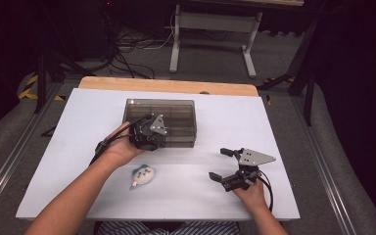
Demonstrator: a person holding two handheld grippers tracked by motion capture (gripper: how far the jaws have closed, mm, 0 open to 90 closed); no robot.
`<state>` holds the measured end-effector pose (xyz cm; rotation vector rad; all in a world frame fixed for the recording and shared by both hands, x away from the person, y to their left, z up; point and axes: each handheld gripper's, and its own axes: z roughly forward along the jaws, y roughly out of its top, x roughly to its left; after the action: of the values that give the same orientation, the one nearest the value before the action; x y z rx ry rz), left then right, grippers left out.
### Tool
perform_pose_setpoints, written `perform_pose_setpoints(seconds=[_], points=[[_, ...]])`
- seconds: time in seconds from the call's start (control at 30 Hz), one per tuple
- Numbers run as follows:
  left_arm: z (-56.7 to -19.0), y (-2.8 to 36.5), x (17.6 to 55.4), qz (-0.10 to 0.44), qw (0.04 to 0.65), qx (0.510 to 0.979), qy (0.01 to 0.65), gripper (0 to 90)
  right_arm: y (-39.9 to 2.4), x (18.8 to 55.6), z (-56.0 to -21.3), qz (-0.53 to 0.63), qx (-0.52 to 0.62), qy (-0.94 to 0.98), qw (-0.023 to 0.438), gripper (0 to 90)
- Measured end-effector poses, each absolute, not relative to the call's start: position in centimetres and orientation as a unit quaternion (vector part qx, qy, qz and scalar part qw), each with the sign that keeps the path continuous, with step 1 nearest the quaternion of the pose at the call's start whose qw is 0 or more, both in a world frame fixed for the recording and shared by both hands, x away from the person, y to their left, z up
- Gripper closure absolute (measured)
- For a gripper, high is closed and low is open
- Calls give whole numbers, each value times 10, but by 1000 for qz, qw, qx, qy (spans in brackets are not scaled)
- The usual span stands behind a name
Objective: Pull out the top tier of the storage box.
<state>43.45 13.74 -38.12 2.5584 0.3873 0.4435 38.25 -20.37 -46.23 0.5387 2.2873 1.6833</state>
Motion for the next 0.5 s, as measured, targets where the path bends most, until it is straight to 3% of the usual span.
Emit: perform_pose_setpoints(seconds=[0.5], points=[[-377, 135, 421, 142, 249, 951, 120, 696, -204, 383, -462, 579, 185, 784, 124, 24]])
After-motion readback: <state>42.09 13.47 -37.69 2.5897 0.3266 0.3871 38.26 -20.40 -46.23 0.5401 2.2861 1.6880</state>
